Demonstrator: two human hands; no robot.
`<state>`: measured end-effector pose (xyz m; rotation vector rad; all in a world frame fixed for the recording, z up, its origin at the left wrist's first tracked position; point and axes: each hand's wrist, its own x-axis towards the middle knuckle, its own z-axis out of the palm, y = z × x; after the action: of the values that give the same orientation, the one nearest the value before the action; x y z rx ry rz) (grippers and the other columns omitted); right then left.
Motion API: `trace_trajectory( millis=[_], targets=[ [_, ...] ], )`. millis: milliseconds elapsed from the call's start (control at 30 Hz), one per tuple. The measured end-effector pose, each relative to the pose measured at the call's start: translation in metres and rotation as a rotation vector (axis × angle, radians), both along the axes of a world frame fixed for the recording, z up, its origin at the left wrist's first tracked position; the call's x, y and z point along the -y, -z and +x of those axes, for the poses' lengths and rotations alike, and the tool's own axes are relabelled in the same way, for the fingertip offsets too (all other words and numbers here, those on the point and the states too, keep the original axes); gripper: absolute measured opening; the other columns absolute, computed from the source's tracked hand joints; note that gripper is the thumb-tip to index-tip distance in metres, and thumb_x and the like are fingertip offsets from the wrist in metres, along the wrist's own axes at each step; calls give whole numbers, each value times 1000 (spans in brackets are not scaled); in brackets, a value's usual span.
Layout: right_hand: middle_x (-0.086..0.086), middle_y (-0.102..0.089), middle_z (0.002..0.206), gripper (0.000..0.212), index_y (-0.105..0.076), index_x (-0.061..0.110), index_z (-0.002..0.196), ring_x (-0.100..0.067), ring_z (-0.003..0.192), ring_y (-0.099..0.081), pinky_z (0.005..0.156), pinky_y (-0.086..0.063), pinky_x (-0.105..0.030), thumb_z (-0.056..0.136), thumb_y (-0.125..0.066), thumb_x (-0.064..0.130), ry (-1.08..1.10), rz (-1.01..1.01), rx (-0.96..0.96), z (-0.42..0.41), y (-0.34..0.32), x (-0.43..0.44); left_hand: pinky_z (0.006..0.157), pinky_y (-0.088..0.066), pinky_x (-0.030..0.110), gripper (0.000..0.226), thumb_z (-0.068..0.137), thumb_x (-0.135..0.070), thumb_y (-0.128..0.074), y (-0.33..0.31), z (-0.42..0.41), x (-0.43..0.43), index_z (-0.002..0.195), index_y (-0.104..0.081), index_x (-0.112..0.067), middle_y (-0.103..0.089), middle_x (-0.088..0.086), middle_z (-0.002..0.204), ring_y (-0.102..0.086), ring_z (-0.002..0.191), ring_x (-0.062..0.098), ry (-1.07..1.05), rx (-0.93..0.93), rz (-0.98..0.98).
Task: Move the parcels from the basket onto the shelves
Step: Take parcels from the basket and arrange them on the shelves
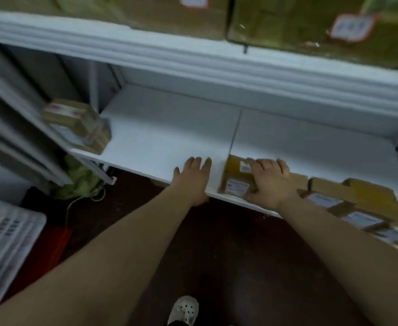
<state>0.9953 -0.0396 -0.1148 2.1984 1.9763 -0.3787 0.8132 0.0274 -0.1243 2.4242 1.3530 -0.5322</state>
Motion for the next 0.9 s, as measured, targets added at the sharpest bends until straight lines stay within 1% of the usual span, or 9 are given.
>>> trace_trajectory(
  millis=[133, 200, 300, 367, 500, 633, 733, 800, 900],
  targets=[
    [-3, -27, 152, 91, -12, 21, 151, -22, 141, -23, 117, -6, -39, 82, -61, 54, -189, -6, -30, -77, -36, -9, 116, -14, 52, 95, 89, -34, -60, -36, -88, 30, 151, 9, -17, -2, 10, 158, 0, 146, 28, -172, -45, 10],
    [-3, -26, 152, 89, -10, 21, 151, -22, 141, -22, 117, -5, -39, 84, -59, 53, -272, 1, -66, -121, -52, -19, 117, -13, 52, 95, 88, -35, -61, -50, -136, 39, 152, 8, -18, -5, 10, 158, -2, 146, 28, -319, -27, 9],
    [-3, -28, 151, 88, -12, 20, 151, -22, 141, -22, 117, -5, -40, 84, -59, 51, -391, 24, -101, -194, -68, -32, 116, -15, 53, 97, 87, -39, -61, -68, -210, 48, 153, 7, -17, -9, 11, 157, -7, 145, 29, -513, -1, 17],
    [-2, -29, 151, 88, -13, 20, 151, -22, 141, -22, 117, -6, -40, 84, -60, 51, -450, 30, -113, -238, -77, -40, 115, -17, 53, 96, 87, -39, -60, -78, -253, 50, 153, 6, -17, -12, 12, 156, -11, 144, 30, -601, 22, 31],
    [-1, -28, 150, 86, -15, 21, 151, -21, 140, -22, 117, -6, -39, 84, -59, 52, -603, 21, -125, -353, -90, -62, 115, -20, 52, 93, 90, -39, -58, -96, -365, 50, 153, 6, -15, -14, 12, 156, -16, 143, 31, -772, 49, 59],
    [-3, -27, 150, 82, -15, 22, 151, -25, 139, -24, 114, -15, -36, 87, -57, 52, -714, -16, -140, -474, -90, -85, 112, -25, 53, 90, 88, -42, -58, -96, -482, 55, 152, -1, -14, -22, 12, 153, -24, 140, 33, -949, 64, 69],
    [-5, -25, 152, 79, -14, 21, 152, -25, 139, -25, 114, -21, -36, 90, -55, 49, -784, -65, -160, -560, -86, -97, 113, -23, 52, 90, 90, -44, -56, -91, -562, 62, 152, 1, -15, -21, 13, 153, -22, 141, 32, -1063, 41, 43],
    [-5, -29, 149, 71, -21, 20, 150, -24, 136, -31, 110, -27, -35, 92, -54, 46, -827, -78, -166, -611, -81, -106, 112, -24, 52, 91, 90, -46, -55, -88, -609, 62, 152, 3, -14, -20, 13, 153, -22, 141, 33, -1124, 34, 26],
    [-5, -35, 143, 60, -31, 19, 145, -24, 127, -40, 103, -37, -35, 93, -54, 39, -889, -109, -171, -671, -69, -122, 110, -30, 51, 90, 90, -47, -55, -77, -666, 57, 152, 1, -13, -24, 15, 151, -27, 138, 34, -1206, 25, 7]
  ],
)
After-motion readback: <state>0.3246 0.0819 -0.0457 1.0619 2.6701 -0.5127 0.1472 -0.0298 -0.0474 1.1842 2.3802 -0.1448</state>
